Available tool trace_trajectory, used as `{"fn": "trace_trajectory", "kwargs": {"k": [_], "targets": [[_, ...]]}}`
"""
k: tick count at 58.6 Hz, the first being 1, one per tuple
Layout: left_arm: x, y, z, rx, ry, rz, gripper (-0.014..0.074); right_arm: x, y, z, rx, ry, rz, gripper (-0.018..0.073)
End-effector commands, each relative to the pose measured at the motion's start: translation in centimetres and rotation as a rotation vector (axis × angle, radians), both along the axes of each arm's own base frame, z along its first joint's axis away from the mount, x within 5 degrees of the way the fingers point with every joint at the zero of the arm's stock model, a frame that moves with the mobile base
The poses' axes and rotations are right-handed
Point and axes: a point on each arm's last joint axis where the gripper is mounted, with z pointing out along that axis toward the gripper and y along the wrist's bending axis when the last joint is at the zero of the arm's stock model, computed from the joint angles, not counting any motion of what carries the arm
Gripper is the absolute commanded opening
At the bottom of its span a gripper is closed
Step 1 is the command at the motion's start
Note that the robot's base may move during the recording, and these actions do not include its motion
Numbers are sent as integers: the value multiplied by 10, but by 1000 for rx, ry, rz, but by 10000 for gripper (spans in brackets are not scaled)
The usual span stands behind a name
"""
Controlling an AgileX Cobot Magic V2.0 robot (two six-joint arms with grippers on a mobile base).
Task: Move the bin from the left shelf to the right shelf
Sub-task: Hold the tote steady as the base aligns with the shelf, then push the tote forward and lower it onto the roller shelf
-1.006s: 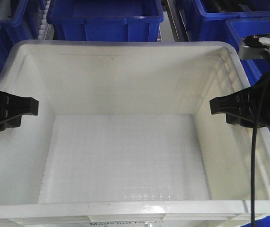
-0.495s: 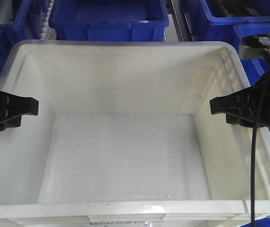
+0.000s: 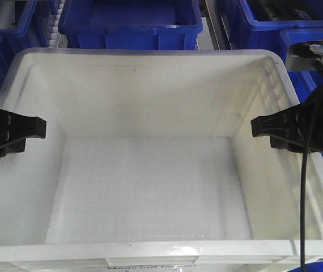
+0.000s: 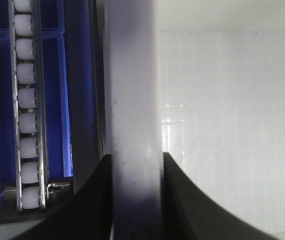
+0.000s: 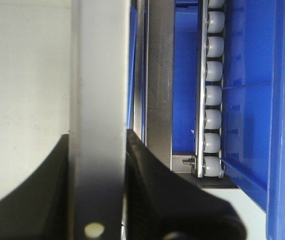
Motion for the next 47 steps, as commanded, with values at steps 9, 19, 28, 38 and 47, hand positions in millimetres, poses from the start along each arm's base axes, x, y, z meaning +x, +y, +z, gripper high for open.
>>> {"fn": "trace_trajectory", "kwargs": {"k": [9,19,28,38,47], "targets": [[-1,5,21,6,-143,-16,-6,2,-7,23,-7,-167,-10,-3],[-1,5,21,5,-143,-17,-6,3,-7,24,-5,-172,-9,-3],[1,5,23,0,-164,-20,-6,5,-6,26,-1,-209,-5,-1],[8,1,26,-31,-236,-36,-6,12,-4,28,9,-266,-9,0],[17,-5,25,-46,-272,-49,-6,22,-2,23,-21,-279,-5,3]]}}
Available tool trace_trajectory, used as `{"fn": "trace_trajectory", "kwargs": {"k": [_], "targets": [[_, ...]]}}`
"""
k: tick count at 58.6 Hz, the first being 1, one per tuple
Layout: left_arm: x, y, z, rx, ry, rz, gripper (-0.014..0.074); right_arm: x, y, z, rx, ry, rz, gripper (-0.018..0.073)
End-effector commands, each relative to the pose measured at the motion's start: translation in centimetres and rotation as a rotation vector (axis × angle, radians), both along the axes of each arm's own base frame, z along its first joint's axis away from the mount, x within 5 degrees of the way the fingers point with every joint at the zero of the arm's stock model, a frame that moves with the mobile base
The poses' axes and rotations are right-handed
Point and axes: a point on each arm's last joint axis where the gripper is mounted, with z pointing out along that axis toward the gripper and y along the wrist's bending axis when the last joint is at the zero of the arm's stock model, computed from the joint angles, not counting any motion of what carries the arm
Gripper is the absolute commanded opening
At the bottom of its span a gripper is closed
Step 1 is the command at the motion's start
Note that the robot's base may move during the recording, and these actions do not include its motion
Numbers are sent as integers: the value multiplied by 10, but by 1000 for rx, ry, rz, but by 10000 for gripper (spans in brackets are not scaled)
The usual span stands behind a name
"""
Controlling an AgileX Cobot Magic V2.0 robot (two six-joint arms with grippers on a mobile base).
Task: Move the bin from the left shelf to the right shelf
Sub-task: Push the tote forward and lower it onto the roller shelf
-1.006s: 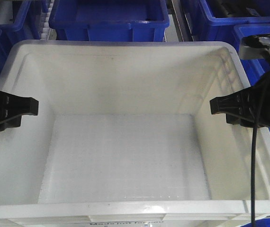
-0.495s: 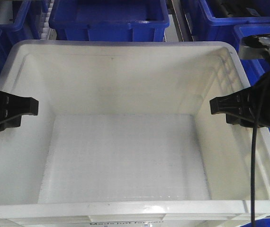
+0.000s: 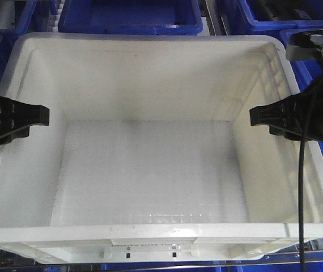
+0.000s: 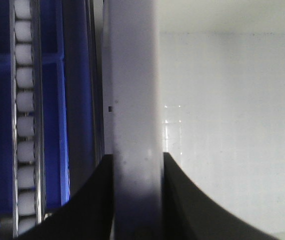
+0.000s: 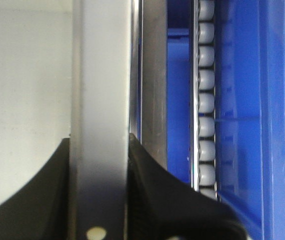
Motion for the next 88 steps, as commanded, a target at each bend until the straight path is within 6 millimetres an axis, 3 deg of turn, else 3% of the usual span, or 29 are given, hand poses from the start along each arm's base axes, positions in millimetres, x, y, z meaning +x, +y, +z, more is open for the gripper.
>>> {"fn": "trace_trajectory", "kwargs": {"k": [1,20,51,68,81,88], "targets": [[6,-2,23,-48,-183,-38,-6,11,-3,21,-10,-190,4,3],[30,-14,6,-31,-166,-41,3,33,-1,6,-75,-190,-55,14],[52,-24,-17,-9,-106,-10,41,62,12,-19,-86,-176,-39,60],[55,-25,-29,27,-31,4,171,66,14,-24,-94,-160,-38,236],[55,-24,-29,32,-25,7,336,65,14,-24,-98,-156,-40,401],[51,-22,-25,28,-33,8,389,63,12,-20,-93,-170,-41,435]]}}
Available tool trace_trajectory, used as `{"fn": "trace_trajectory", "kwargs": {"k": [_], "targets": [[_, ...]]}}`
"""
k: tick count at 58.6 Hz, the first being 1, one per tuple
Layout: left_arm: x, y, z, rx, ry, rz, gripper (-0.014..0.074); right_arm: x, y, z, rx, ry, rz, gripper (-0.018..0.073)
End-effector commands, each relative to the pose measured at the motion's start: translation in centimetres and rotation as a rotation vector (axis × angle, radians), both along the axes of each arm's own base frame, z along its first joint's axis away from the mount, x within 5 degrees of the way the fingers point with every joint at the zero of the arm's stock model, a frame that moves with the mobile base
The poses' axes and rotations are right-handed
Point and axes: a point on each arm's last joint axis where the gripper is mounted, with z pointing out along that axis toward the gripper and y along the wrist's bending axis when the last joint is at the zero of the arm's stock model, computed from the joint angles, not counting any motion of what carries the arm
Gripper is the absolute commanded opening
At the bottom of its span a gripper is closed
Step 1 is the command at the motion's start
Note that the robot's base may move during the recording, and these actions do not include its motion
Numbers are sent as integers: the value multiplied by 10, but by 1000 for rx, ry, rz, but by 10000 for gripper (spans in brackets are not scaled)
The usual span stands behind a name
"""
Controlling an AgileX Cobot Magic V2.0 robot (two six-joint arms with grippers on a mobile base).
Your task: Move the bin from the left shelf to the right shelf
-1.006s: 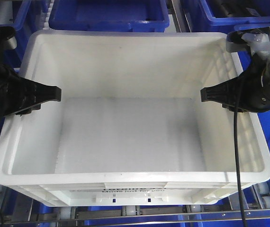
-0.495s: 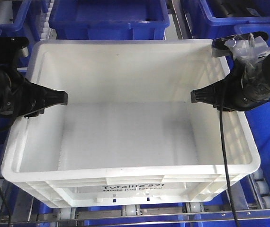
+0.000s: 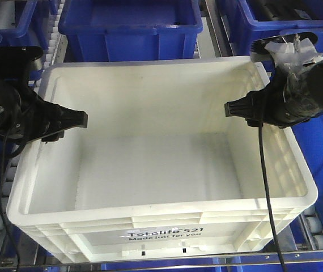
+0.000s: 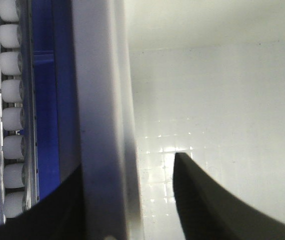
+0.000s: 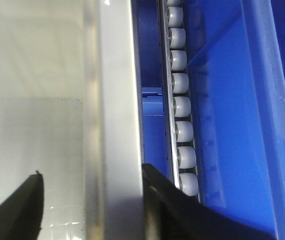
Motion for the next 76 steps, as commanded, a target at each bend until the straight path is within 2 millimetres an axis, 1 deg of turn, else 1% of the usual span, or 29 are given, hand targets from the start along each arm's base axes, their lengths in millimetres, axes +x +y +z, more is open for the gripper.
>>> {"fn": "trace_trajectory", "kwargs": {"k": [1,15,21,25,30,36,42,49,55,63,69,76], "targets": [[-5,1,26,-47,-114,-18,393,-3,-3,30,29,-131,14,435],[-20,11,48,-34,-221,-49,398,-20,-10,54,51,-226,44,426],[-30,16,56,-50,-275,-57,398,-30,-12,58,64,-270,79,426],[-38,20,56,-61,-311,-73,398,-38,-14,55,86,-311,103,426],[-49,24,51,-72,-345,-95,398,-50,-16,51,104,-369,144,426],[-65,31,45,-76,-389,-130,398,-66,-21,53,114,-434,182,426],[-82,39,40,-81,-446,-166,398,-84,-29,55,88,-473,212,426],[-107,49,42,-107,-555,-203,398,-106,-38,56,66,-520,241,426],[-131,60,45,-136,-650,-216,398,-130,-48,54,64,-573,258,426],[-162,76,44,-169,-733,-212,398,-164,-61,49,92,-648,275,426],[-183,84,38,-176,-786,-248,398,-188,-69,42,110,-698,302,426],[-208,90,25,-218,-832,-306,398,-216,-77,31,181,-743,312,426]]}}
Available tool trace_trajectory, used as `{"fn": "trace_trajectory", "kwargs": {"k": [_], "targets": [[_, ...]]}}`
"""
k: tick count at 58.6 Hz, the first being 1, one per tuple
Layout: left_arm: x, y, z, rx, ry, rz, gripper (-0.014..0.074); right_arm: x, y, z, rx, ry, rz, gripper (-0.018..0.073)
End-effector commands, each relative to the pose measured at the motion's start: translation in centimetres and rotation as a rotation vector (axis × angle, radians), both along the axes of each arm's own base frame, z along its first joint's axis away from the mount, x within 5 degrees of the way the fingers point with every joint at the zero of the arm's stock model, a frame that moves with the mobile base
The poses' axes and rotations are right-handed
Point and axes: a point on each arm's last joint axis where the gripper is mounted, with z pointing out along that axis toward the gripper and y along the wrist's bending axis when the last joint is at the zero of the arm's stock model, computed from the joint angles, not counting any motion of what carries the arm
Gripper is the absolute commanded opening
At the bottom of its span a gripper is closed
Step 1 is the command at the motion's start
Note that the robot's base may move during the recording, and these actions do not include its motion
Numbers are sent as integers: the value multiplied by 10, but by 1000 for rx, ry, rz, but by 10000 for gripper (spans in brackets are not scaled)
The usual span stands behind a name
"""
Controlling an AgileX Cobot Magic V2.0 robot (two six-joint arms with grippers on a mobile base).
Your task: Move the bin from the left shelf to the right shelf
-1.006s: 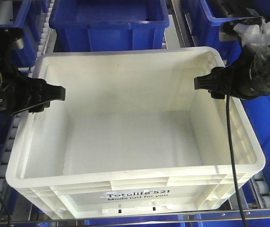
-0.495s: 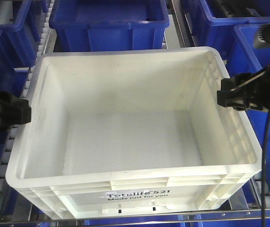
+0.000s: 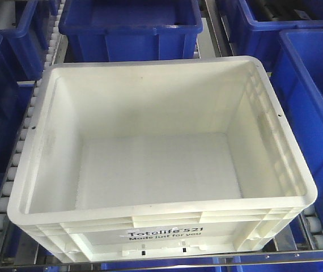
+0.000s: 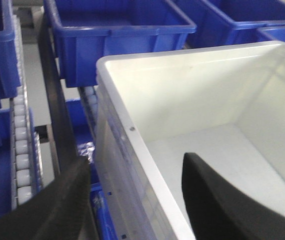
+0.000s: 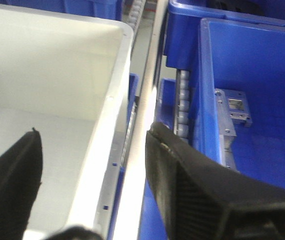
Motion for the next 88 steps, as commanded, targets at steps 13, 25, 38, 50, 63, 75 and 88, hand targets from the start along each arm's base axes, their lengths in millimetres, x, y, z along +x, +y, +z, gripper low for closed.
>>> {"fn": "trace_trajectory", "kwargs": {"k": [13,25,38,50,63,75,88], "targets": [[-56,11,-23,-104,-181,-171,398,-56,-20,-20,109,-197,50,426],[-55,7,-46,-11,-71,-221,398,-60,-22,-45,110,-221,49,426],[-41,1,-53,-55,-175,-200,393,-49,-16,-60,113,-235,59,411],[-39,1,-54,-58,-183,-198,109,-49,-16,-62,110,-229,59,69],[-40,1,-55,-53,-173,-200,-8,-49,-16,-62,116,-227,59,-8],[-40,1,-55,-52,-170,-201,-8,-49,-16,-62,116,-227,59,-8],[-40,1,-55,-52,-170,-201,-8,-49,-16,-62,116,-227,59,-8]]}}
